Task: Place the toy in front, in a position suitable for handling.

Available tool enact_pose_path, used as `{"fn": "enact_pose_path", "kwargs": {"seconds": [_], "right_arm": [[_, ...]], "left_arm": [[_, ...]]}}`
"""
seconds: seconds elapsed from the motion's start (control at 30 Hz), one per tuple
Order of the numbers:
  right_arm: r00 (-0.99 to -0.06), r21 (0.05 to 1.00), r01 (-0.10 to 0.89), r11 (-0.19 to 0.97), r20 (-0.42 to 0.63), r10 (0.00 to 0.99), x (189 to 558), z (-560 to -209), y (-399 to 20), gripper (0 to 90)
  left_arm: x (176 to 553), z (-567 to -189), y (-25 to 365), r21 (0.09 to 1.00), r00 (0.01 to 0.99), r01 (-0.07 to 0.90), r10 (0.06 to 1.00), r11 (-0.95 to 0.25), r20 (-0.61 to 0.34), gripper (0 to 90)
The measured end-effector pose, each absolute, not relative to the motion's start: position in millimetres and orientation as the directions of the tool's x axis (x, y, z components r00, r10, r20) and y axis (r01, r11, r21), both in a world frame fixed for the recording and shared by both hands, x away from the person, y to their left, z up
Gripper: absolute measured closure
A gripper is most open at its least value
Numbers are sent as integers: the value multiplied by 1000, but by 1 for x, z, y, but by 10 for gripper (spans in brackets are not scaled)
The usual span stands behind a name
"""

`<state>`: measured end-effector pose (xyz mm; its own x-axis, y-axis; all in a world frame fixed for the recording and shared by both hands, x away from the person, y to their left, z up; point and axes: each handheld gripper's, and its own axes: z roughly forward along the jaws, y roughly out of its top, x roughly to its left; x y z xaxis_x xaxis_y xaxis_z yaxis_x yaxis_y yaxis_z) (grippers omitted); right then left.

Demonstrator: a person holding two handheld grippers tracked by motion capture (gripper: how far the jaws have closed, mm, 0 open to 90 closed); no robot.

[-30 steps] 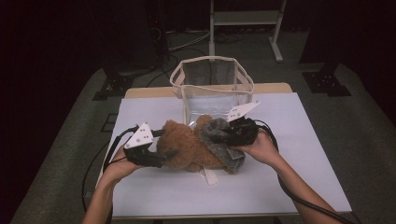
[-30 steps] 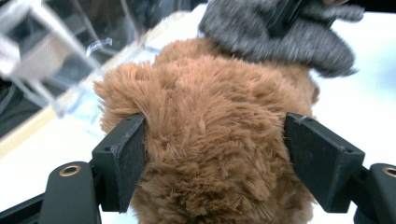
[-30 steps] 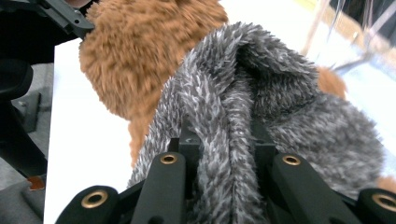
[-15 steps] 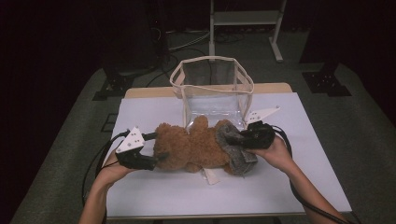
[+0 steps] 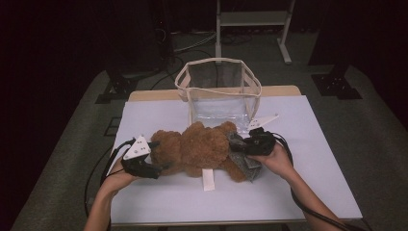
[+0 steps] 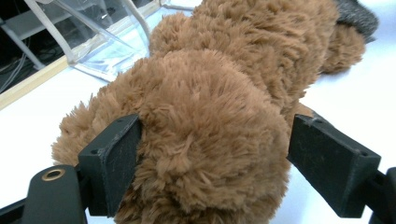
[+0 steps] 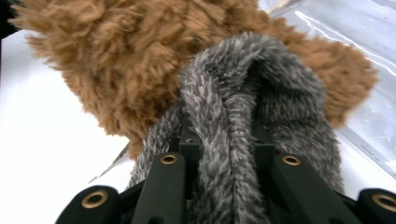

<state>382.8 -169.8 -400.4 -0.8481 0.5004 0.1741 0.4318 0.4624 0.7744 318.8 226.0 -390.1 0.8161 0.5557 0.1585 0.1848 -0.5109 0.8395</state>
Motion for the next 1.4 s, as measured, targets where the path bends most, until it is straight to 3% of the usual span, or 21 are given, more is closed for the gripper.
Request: {"fn": "enact_pose_path", "kwargs": {"seconds": [0.53,0.77,1.0,1.17,1.4], "right_arm": [[-921,818,324,476,158,357,348,-373,-142,735],[-895,813,379,442,199,400,357,-385,-155,734],[-875,811,414,412,230,426,360,-394,-169,729],[-870,814,419,402,234,433,358,-395,-179,723],[-872,821,417,390,240,427,356,-396,-184,724]], "left_arm": [[344,-396,230,828,788,226,596,-512,154,265],[341,-380,225,818,805,174,558,-548,203,262],[334,-368,195,808,846,101,478,-581,237,189],[333,-364,155,780,891,23,367,-625,267,146],[343,-371,128,744,906,12,323,-668,274,50]]}}
